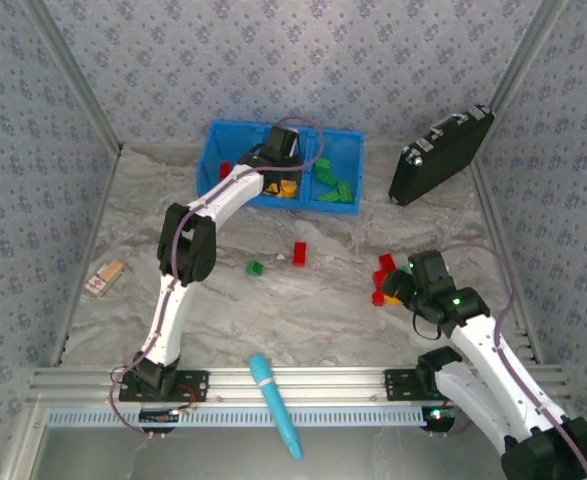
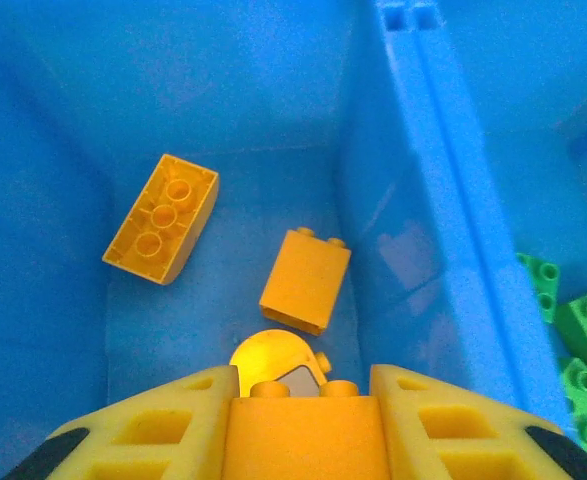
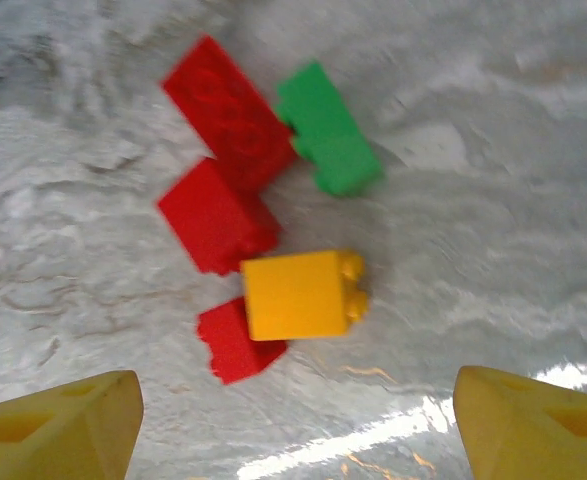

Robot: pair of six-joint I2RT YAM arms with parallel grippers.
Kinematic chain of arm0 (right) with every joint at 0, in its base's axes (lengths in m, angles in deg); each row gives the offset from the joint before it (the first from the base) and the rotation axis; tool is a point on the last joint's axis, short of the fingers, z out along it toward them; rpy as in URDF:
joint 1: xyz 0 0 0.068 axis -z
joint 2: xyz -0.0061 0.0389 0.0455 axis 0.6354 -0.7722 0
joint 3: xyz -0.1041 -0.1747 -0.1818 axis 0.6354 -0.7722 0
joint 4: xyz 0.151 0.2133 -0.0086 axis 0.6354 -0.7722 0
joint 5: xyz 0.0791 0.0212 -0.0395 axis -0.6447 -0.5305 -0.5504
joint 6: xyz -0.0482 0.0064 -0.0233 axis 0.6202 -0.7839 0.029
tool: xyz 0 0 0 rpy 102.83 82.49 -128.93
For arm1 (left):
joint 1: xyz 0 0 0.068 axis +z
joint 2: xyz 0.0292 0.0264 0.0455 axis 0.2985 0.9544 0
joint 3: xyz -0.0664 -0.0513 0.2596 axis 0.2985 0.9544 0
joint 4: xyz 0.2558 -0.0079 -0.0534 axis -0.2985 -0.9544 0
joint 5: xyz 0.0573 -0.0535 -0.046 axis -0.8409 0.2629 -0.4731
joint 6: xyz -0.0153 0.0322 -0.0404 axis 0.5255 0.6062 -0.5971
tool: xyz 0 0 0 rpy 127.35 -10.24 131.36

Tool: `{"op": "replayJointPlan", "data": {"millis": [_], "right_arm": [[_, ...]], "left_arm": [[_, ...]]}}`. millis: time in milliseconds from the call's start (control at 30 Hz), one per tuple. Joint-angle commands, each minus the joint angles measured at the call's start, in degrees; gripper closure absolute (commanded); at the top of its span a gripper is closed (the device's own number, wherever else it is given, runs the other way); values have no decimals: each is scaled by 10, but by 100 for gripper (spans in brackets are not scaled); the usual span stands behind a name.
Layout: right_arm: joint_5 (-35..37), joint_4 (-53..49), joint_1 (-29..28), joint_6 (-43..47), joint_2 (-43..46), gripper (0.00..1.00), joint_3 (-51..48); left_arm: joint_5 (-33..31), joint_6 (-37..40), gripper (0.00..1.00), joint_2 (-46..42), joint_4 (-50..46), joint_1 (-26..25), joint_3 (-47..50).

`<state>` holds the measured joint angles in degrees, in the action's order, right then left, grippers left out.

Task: Sort the legos into containers by color
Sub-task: Place the lego in the container.

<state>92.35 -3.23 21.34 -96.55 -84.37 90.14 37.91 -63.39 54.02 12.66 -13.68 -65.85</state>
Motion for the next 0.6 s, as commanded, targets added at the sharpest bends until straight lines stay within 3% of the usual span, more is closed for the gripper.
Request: {"op": "replayJointPlan", "data": {"millis": [0,167,333,567], "right_arm": [[-23,12,18,-68,24,17,-37],[-19,33,44,-43,9,17,-58],[-26,51,56,-11,-4,16,-59],[-50,94,60,32,-27,18,-63]], "left_arm": [[10,21,69,25,-30,1,-30],[15,26,66,33,-29,2,-36],[9,21,36,39,-31,4,-41],[-2,29,22,32,-47,4,-49]]}}
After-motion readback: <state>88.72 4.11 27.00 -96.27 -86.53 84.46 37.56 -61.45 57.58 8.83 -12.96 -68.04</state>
